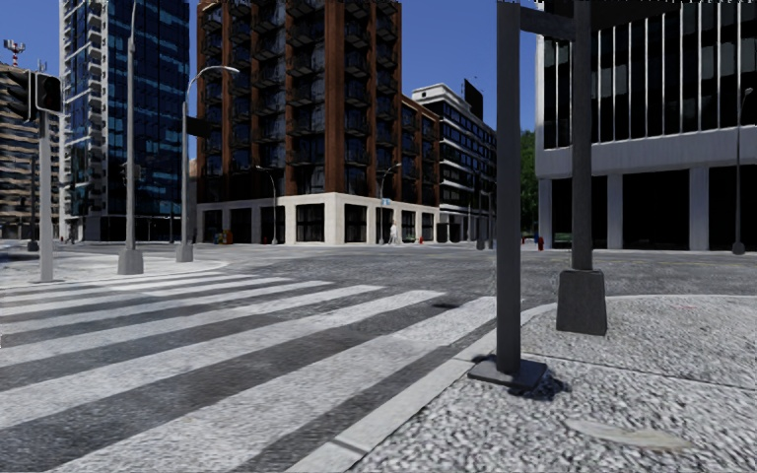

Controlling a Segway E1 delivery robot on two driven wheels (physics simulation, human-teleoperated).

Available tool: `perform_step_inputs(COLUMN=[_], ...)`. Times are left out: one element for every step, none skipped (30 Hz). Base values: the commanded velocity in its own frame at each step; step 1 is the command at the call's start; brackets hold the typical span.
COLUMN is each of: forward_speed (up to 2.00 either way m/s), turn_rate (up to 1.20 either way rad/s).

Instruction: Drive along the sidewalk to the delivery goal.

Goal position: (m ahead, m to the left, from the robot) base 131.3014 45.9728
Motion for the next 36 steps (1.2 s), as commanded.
perform_step_inputs(forward_speed=[1.66, 1.62, 1.59, 1.57, 1.57, 1.57, 1.56, 1.55, 1.55, 1.55, 1.55, 1.55, 1.55, 1.55, 1.55, 1.55, 1.55, 1.55, 1.55, 1.55, 1.55, 1.54, 1.54, 1.54, 1.54, 1.54, 1.54, 1.54, 1.54, 1.54, 1.54, 1.54, 1.54, 1.54, 1.54, 1.54], turn_rate=[0.5, 0.5, 0.51, 0.51, 0.51, 0.51, 0.51, 0.51, 0.51, 0.51, 0.51, 0.51, 0.51, 0.51, 0.51, 0.49, 0.49, 0.49, 0.48, 0.48, 0.48, 0.43, 0.41, 0.39, 0.37, 0.36, 0.36, 0.36, 0.36, 0.36, 0.36, 0.36, 0.35, 0.35, 0.35, 0.34])
